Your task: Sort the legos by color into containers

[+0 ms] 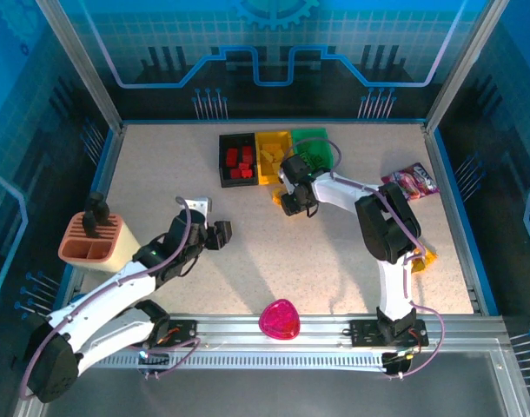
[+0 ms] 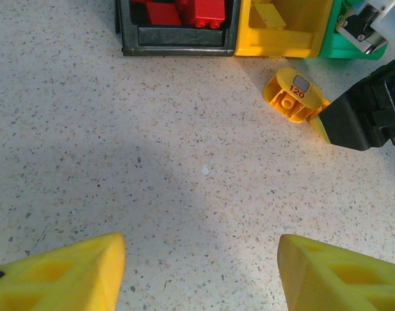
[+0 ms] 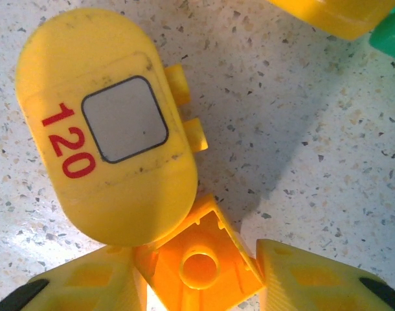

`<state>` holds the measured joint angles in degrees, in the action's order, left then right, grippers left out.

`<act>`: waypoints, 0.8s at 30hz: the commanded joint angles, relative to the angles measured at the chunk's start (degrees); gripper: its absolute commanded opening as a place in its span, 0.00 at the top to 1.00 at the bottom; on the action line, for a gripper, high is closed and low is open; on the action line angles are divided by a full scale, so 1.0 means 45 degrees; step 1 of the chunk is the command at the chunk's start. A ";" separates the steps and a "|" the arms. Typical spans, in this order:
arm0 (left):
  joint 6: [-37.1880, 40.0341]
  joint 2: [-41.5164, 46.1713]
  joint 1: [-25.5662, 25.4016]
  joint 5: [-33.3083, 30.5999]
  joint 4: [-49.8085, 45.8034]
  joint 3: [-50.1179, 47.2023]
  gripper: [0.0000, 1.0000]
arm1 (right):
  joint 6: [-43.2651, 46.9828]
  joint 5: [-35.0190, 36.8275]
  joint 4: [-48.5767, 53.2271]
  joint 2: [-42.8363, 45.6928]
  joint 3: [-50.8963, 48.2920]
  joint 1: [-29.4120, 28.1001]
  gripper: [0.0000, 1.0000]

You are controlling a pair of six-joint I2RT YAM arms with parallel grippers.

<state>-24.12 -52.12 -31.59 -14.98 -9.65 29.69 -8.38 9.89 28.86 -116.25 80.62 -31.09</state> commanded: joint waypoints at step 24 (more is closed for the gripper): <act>-0.0988 0.0770 0.0039 0.0099 0.0029 -0.1220 0.38 | 0.0431 0.0169 0.3357 -0.0720 0.6517 0.0422 0.61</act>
<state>-27.22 -49.80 -31.62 -15.18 -8.82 24.43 -7.38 11.88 38.76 -115.92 105.80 -30.35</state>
